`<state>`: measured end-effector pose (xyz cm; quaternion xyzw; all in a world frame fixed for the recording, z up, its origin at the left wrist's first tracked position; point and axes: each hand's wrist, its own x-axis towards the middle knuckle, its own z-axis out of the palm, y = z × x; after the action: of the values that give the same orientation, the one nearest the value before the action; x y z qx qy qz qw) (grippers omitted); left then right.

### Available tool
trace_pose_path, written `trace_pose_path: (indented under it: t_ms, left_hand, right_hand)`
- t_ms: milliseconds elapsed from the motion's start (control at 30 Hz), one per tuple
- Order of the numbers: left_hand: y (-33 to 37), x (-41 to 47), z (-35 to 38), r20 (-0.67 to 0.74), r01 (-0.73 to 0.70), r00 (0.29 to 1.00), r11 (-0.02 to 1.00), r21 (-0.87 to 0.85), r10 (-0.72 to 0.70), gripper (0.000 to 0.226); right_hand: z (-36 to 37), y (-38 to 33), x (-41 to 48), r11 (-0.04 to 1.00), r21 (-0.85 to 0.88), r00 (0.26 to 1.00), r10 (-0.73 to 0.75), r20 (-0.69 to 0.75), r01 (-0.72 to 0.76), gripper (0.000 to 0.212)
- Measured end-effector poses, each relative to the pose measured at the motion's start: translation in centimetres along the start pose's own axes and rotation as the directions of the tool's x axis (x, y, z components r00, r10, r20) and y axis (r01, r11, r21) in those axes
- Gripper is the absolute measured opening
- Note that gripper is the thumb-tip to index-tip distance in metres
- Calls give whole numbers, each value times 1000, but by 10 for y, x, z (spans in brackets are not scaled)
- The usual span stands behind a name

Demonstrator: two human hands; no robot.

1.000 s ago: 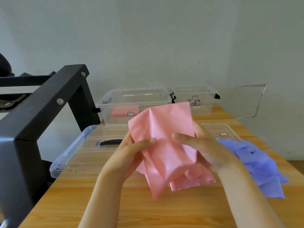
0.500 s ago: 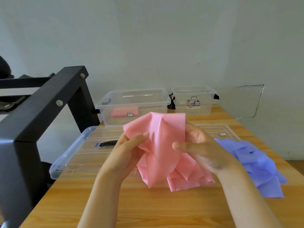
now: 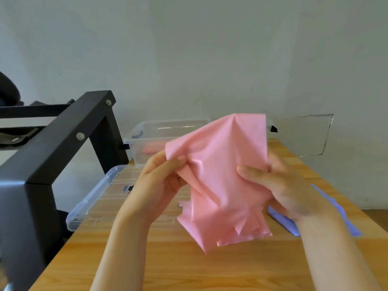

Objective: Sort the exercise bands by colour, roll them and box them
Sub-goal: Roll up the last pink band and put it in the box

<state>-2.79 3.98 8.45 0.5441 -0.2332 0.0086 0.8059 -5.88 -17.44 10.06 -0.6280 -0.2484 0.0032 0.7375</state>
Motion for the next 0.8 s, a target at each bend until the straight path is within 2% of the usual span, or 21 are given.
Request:
trace_pose_path:
  t_ms: [133, 267, 367, 433, 500, 567, 667, 700, 800]
  left_hand:
    - [5, 1, 7, -25, -59, 998, 994, -89, 57, 28]
    - [-6, 2, 8, 1, 17, 1000, 1000, 14, -17, 33]
    - [-14, 1, 6, -80, 97, 993, 991, 89, -90, 34]
    - [-18, 2, 3, -102, 111, 990, 985, 131, -98, 37]
    - [-21, 4, -1, -97, 116, 990, 985, 131, -103, 28]
    - [-23, 3, -7, -76, 131, 990, 983, 130, -122, 13]
    - [-31, -3, -14, 39, 229, 971, 963, 140, -237, 25]
    - [-34, -5, -14, 76, 282, 952, 945, 166, -297, 32]
    - [-42, -9, -12, 62, 360, 920, 899, 250, -386, 33]
  right_hand:
    - [8, -5, -4, 983, 185, 1000, -23, 1, 23, 22]
    - [6, 11, 7, 993, 118, 992, 14, -123, 0, 21]
    - [-5, 31, 16, 998, 49, 982, 48, -180, -40, 28]
    - [-9, 39, 19, 999, 20, 982, 44, -184, -41, 22]
    - [-12, 43, 20, 999, 0, 982, 38, -185, -39, 15]
    - [-13, 44, 22, 999, 31, 983, 36, -180, -31, 13]
    - [-15, 48, 26, 993, 112, 973, 47, -227, -22, 12]
    - [-16, 51, 27, 990, 139, 970, 53, -238, -20, 18]
    - [-19, 54, 27, 963, 248, 976, 150, -158, -108, 60]
